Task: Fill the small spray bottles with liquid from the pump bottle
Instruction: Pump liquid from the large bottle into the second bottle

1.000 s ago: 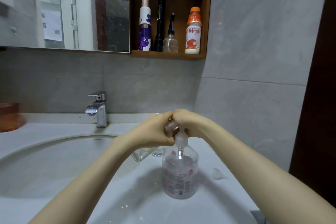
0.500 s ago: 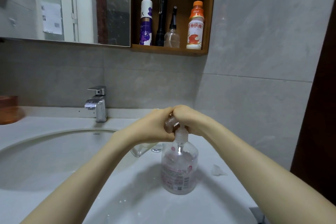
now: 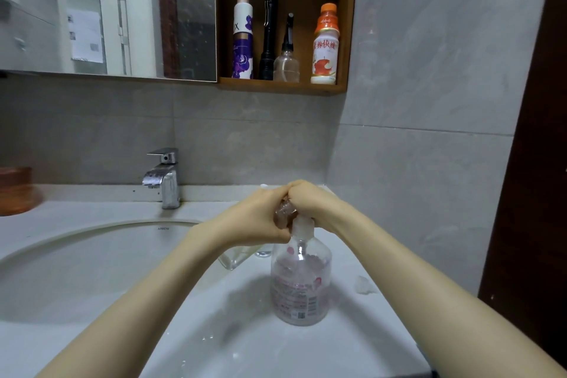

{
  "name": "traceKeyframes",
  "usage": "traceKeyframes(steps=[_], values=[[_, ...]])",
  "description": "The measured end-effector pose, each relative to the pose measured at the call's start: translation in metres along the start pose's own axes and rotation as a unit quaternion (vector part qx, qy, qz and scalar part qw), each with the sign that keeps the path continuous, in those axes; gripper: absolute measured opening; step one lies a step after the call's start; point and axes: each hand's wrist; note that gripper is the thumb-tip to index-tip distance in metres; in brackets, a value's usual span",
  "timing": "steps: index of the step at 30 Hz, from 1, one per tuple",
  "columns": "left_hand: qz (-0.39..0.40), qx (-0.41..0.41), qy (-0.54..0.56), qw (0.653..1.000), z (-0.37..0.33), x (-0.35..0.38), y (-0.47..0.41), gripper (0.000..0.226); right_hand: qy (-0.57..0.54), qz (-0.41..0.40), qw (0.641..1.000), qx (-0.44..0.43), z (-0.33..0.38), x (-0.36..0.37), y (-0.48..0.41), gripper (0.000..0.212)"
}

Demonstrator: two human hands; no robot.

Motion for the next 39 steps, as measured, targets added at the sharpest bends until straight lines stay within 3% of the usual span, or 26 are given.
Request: traceKeyframes(steps=[6, 12, 17, 21, 23, 25, 30, 35, 39], values=[[0.009, -0.011, 0.008, 1.000, -0.002, -0.005, -0.001, 0.025, -0.043, 0.020, 0.997, 0.054, 0.002, -0.006, 0.002, 0.028], [0.012, -0.023, 0.020, 0.999, 0.000, -0.007, -0.002, 0.033, 0.039, 0.003, 0.998, 0.048, 0.009, -0.010, 0.008, 0.023], [-0.007, -0.016, 0.026, 1.000, 0.000, -0.006, -0.002, 0.024, -0.027, -0.010, 0.998, 0.055, 0.005, -0.009, 0.012, 0.029], [-0.008, -0.016, 0.024, 1.000, -0.002, -0.006, -0.001, 0.020, -0.019, 0.010, 0.998, 0.050, 0.006, -0.009, 0.012, 0.029], [-0.012, -0.014, 0.027, 0.999, -0.002, -0.005, -0.001, 0.023, -0.005, 0.016, 0.999, 0.043, 0.005, -0.008, 0.007, 0.036], [-0.011, -0.015, 0.016, 1.000, -0.001, -0.004, -0.001, 0.030, 0.005, 0.009, 0.999, 0.035, 0.003, -0.005, 0.004, 0.028], [0.003, -0.036, -0.008, 0.999, 0.004, 0.003, 0.003, 0.032, -0.051, -0.022, 0.998, 0.021, -0.009, 0.001, -0.001, 0.028], [0.007, -0.042, 0.014, 0.999, 0.000, 0.001, 0.004, 0.030, 0.032, 0.015, 0.999, 0.024, -0.003, -0.002, 0.002, 0.030], [0.011, -0.045, 0.047, 0.998, -0.005, -0.004, 0.006, 0.039, -0.025, -0.007, 0.999, 0.045, -0.001, -0.002, 0.003, 0.029]])
Point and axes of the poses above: each hand's wrist, its own y-axis away from the middle knuckle, its own x-axis out of the palm, z = x × y, and after that the axes turned 6 degrees about -z, right-handed
